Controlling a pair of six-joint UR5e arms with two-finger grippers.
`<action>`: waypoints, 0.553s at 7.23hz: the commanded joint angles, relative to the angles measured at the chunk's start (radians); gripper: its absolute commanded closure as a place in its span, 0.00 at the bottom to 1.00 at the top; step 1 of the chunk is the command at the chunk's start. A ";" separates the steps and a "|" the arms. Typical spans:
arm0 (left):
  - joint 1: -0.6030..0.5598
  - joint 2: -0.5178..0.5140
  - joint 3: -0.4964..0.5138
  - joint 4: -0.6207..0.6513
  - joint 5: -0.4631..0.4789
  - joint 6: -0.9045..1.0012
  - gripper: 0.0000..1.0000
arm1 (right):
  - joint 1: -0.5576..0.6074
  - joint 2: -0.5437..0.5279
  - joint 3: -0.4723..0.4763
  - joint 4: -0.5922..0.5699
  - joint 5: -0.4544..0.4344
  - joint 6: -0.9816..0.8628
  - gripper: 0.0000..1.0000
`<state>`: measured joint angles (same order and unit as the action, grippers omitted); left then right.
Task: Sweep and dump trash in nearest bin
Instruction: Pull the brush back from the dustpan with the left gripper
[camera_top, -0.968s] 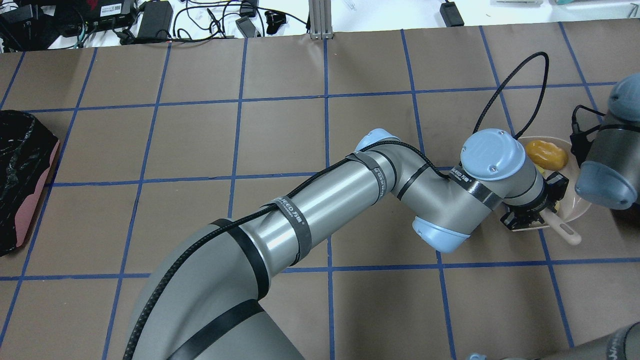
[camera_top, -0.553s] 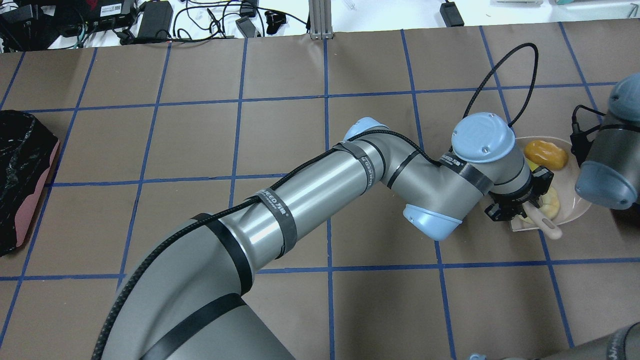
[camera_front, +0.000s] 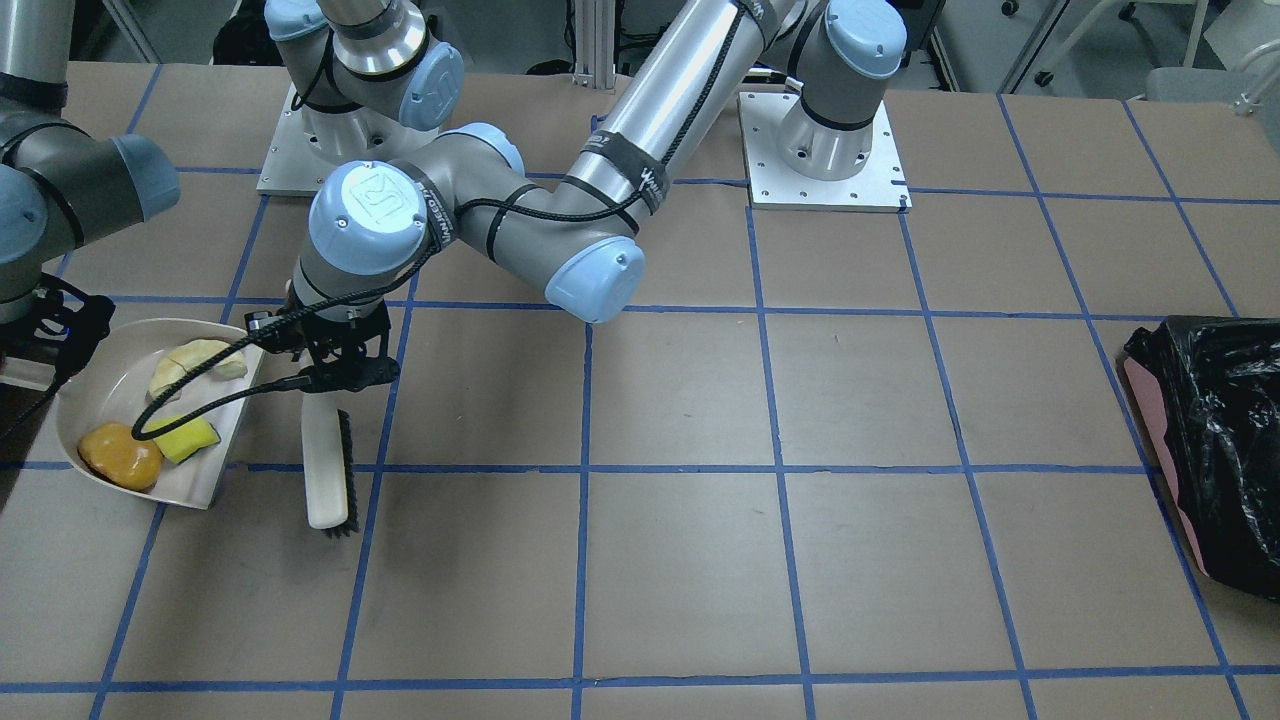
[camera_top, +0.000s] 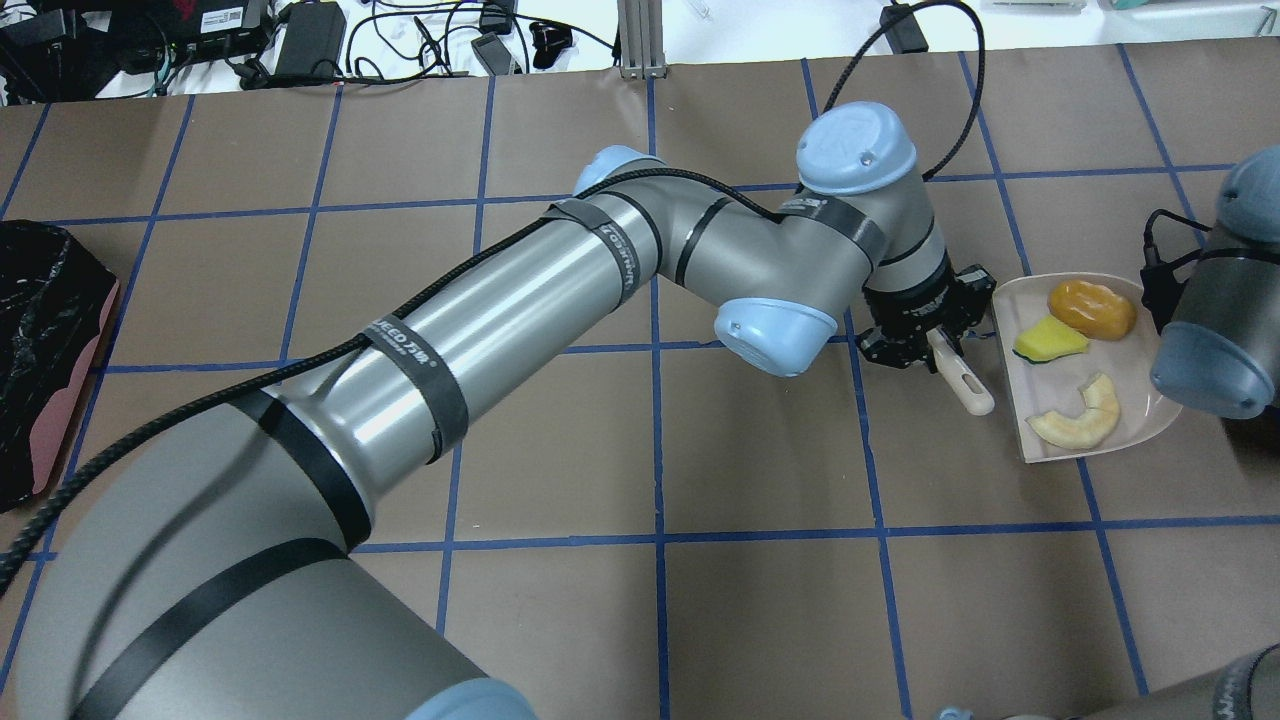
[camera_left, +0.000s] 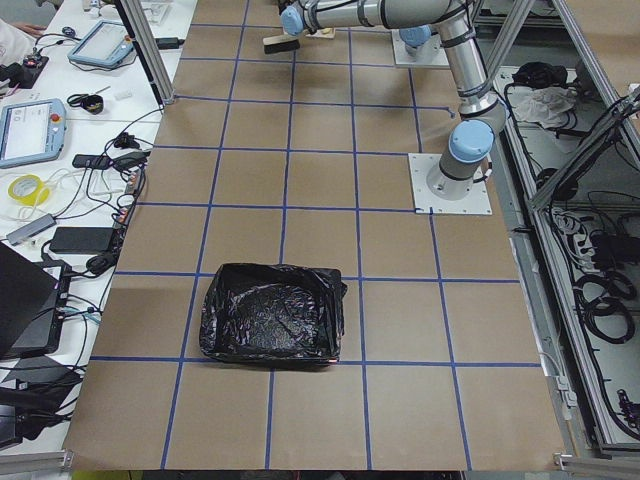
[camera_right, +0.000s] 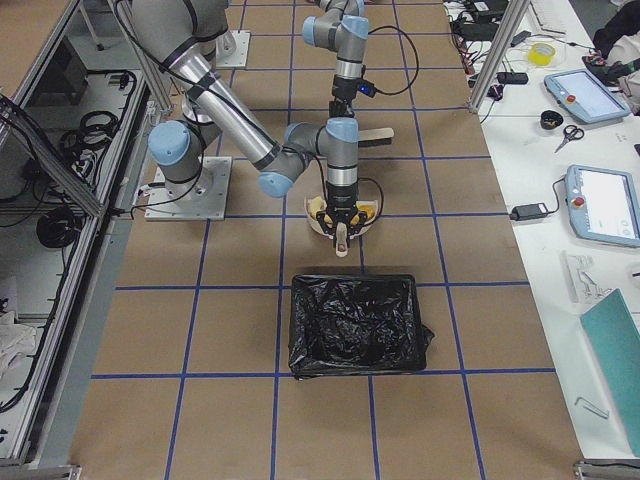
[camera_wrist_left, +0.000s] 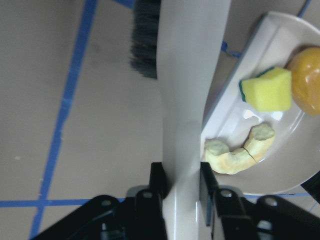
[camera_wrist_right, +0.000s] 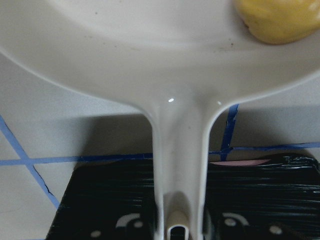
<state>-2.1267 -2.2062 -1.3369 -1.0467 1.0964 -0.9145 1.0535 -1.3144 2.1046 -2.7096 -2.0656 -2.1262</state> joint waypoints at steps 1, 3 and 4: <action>0.103 0.072 -0.048 -0.117 0.052 0.173 1.00 | -0.001 0.000 0.000 0.001 0.001 0.000 1.00; 0.160 0.144 -0.051 -0.284 0.089 0.308 1.00 | -0.001 0.000 0.000 0.001 0.001 0.000 1.00; 0.186 0.175 -0.059 -0.371 0.147 0.424 1.00 | -0.001 0.000 0.002 0.001 0.001 0.002 1.00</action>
<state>-1.9741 -2.0716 -1.3883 -1.3119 1.1884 -0.6116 1.0524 -1.3146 2.1053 -2.7090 -2.0647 -2.1257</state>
